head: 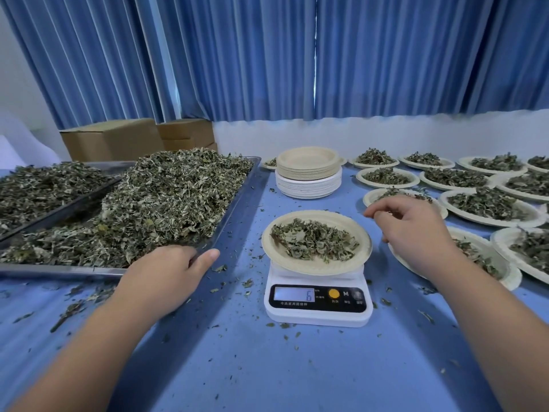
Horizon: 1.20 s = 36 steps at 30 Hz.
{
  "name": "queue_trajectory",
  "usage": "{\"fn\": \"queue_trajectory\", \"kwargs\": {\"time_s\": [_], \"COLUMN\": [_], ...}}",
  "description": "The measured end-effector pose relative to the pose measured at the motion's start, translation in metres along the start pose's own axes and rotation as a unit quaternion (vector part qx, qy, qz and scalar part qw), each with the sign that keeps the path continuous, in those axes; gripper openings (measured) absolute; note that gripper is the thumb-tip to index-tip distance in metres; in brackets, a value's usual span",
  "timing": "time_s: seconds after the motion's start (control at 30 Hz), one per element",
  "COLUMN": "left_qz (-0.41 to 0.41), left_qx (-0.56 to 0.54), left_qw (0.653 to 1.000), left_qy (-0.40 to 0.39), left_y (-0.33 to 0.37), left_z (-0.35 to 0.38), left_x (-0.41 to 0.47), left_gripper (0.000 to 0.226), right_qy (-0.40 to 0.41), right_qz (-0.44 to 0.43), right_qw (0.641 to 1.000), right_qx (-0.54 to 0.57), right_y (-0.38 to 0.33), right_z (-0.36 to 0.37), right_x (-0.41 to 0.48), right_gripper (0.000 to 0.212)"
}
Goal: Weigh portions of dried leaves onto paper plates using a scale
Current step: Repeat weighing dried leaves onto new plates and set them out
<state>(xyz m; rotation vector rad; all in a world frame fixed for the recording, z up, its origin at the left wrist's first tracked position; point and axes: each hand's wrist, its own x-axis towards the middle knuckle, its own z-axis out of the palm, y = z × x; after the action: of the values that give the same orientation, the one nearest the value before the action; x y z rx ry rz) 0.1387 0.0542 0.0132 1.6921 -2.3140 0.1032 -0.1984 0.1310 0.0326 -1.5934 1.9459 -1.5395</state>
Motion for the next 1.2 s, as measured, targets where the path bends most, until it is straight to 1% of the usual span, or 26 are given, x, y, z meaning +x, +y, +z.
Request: {"fn": "queue_trajectory", "kwargs": {"time_s": [0.07, 0.13, 0.27, 0.33, 0.43, 0.53, 0.6, 0.7, 0.8, 0.87, 0.93, 1.0, 1.13, 1.17, 1.2], "left_qz": [-0.011, -0.021, -0.064, -0.068, -0.029, 0.021, 0.056, 0.1, 0.136, 0.144, 0.148, 0.152, 0.149, 0.148, 0.146], "left_qx": [-0.06, -0.102, -0.128, -0.15, -0.208, -0.293, -0.341, -0.388, -0.385, -0.374, -0.371, -0.395, -0.45, -0.45, -0.437], "left_qw": [0.998, 0.994, 0.988, 0.983, 0.97, 0.945, 0.928, 0.911, 0.913, 0.915, 0.913, 0.902, 0.879, 0.88, 0.888], "left_qy": [0.024, 0.043, 0.054, 0.078, 0.126, 0.147, 0.138, 0.094, 0.015, -0.046, -0.085, -0.085, -0.051, -0.04, -0.021], "left_y": [-0.001, -0.001, 0.0, 0.006, 0.033, 0.074, 0.102, 0.136, 0.154, 0.157, 0.153, 0.147, 0.126, 0.119, 0.111], "left_z": [0.0, -0.001, -0.007, -0.013, -0.023, -0.032, -0.037, -0.039, -0.033, -0.027, -0.022, -0.019, -0.018, -0.018, -0.019], "left_x": [0.004, 0.008, 0.02, 0.028, 0.04, 0.054, 0.064, 0.076, 0.083, 0.086, 0.085, 0.083, 0.073, 0.072, 0.071], "left_gripper": [0.066, 0.063, 0.06, 0.06, 0.058, 0.055, 0.053, 0.048, 0.044, 0.046, 0.049, 0.05, 0.053, 0.053, 0.05], "right_qy": [0.001, 0.0, -0.001, -0.003, -0.004, -0.003, -0.004, -0.006, -0.004, -0.005, -0.007, -0.007, -0.012, -0.011, -0.009], "right_qz": [0.0, 0.0, 0.002, 0.001, 0.003, 0.004, 0.004, 0.004, 0.006, 0.006, 0.008, 0.008, 0.008, 0.008, 0.007], "right_qw": [1.0, 1.0, 1.0, 1.0, 1.0, 1.0, 1.0, 1.0, 1.0, 1.0, 1.0, 1.0, 1.0, 1.0, 1.0], "right_qx": [-0.001, -0.002, 0.003, -0.001, -0.004, -0.005, -0.008, -0.004, 0.004, 0.007, 0.012, 0.007, -0.007, -0.009, -0.012], "right_y": [0.0, 0.0, 0.0, -0.001, -0.001, -0.001, -0.001, -0.001, -0.002, -0.002, -0.002, -0.002, -0.003, -0.003, -0.003], "right_z": [0.0, 0.0, 0.001, 0.001, 0.002, 0.002, 0.002, 0.001, 0.001, 0.002, 0.002, 0.003, 0.005, 0.005, 0.005], "right_x": [0.0, 0.001, 0.0, 0.0, 0.0, 0.0, 0.0, 0.0, 0.0, 0.0, 0.001, 0.001, 0.001, 0.001, 0.0], "right_gripper": [0.025, 0.026, 0.027, 0.027, 0.026, 0.026, 0.026, 0.025, 0.024, 0.023, 0.023, 0.023, 0.023, 0.023, 0.023]}}
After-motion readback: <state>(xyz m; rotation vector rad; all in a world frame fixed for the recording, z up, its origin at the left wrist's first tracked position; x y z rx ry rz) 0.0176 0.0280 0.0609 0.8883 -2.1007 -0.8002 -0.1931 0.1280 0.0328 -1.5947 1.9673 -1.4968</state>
